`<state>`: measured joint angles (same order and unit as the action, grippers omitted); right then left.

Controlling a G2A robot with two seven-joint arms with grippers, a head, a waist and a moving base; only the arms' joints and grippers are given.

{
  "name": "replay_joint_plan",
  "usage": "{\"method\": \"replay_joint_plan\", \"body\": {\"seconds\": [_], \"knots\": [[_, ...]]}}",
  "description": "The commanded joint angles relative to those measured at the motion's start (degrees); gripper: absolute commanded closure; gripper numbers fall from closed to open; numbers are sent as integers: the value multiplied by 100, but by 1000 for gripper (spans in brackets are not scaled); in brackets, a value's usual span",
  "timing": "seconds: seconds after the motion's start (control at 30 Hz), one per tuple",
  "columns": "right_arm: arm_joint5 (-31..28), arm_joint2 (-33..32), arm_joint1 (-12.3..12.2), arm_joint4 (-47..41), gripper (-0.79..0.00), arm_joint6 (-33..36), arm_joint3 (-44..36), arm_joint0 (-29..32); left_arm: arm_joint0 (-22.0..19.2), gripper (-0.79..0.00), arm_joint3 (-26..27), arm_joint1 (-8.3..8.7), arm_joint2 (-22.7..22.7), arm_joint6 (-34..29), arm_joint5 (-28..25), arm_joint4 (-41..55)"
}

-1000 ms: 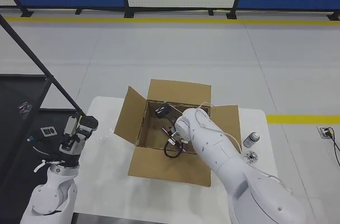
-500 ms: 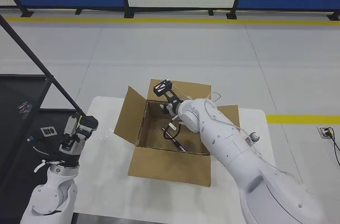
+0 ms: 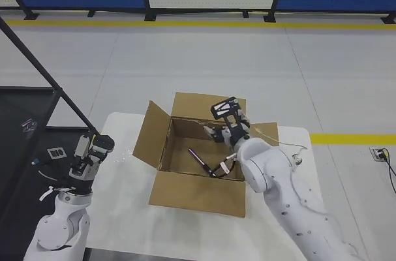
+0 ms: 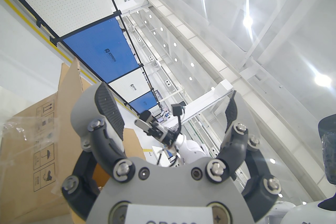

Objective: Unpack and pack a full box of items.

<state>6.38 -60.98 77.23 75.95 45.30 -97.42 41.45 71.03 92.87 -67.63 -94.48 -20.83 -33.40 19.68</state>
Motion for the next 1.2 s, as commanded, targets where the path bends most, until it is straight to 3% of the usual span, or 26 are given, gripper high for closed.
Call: {"method": "replay_joint_plan", "body": {"seconds": [0.0,0.23,0.37,0.5,0.6,0.77,1.0,1.17], "knots": [[28,-448,-93,391,-785,384,-1002,648,0,-785,0,0,0,0,0,0],[663,-1582,-256,1720,-785,1970,-1836,1788,0,-785,0,0,0,0,0,0],[690,-2318,-306,1695,-785,2578,-1723,2252,0,-785,0,0,0,0,0,0],[292,-2880,-348,1223,-785,2953,-1203,2597,0,-785,0,0,0,0,0,0],[-44,-3046,-357,707,-785,2831,-772,2683,0,-785,0,0,0,0,0,0],[-99,-3055,-333,131,-785,2111,-92,2647,0,-785,0,0,0,0,0,0],[35,-2938,-306,-12,-785,1055,791,2382,0,-785,0,0,0,0,0,0],[8,-2818,-288,-163,-785,721,1311,2125,0,-785,0,0,0,0,0,0]]}}
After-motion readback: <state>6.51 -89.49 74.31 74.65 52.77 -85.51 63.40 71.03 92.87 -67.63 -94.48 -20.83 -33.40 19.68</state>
